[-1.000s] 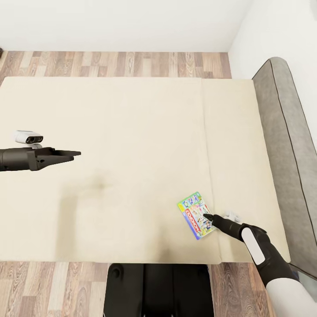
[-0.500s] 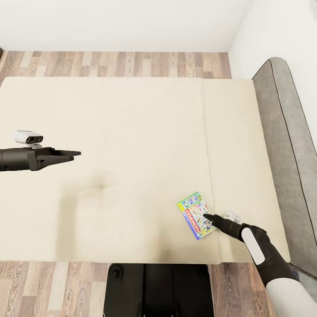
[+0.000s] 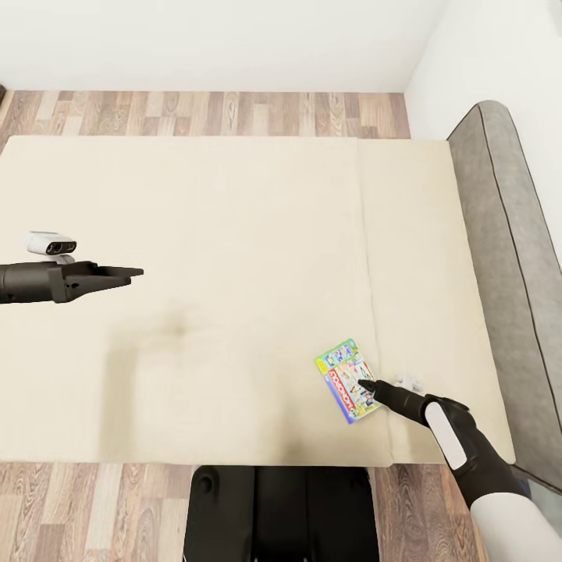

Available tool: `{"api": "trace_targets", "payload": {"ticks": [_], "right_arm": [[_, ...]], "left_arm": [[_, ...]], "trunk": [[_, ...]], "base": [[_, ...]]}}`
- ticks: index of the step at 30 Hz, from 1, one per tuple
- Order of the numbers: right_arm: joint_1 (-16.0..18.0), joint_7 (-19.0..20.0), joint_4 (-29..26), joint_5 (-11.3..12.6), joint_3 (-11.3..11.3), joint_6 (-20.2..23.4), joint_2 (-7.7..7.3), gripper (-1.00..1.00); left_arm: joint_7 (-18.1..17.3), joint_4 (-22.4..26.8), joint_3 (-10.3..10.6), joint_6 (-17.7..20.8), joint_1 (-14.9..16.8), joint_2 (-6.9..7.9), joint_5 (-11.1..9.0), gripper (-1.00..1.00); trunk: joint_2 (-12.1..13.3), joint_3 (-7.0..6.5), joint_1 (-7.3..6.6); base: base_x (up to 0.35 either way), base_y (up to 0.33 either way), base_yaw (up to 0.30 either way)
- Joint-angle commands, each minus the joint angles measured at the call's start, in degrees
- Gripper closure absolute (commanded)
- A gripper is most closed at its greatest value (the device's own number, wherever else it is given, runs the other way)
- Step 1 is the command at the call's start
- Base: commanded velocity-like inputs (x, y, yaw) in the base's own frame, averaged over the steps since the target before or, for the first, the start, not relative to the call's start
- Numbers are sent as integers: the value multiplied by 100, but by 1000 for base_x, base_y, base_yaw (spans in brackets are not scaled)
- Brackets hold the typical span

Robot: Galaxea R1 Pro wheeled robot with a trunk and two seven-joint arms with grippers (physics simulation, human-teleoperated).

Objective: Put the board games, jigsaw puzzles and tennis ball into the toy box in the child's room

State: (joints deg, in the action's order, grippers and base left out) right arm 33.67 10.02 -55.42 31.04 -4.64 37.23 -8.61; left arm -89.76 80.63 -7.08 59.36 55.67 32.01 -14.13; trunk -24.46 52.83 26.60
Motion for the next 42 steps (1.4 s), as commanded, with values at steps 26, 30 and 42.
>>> {"api": "trace_targets", "payload": {"ticks": [26, 30, 42], "right_arm": [[-1, 52, 104, 122, 139, 3, 9, -100], [-1, 52, 103, 122, 139, 3, 9, -100], [-1, 52, 102, 122, 142, 2, 12, -100]], "left_arm": [[-24, -4, 5, 59, 6, -2, 1, -100], [-24, -4, 5, 59, 6, -1, -1, -100], [-24, -4, 5, 59, 6, -2, -5, -100]], "trunk": [[-6, -32, 7], [-6, -33, 7], [-6, -61, 7]], "base": [[0, 0, 0], [-13, 50, 0], [-9, 26, -10]]}}
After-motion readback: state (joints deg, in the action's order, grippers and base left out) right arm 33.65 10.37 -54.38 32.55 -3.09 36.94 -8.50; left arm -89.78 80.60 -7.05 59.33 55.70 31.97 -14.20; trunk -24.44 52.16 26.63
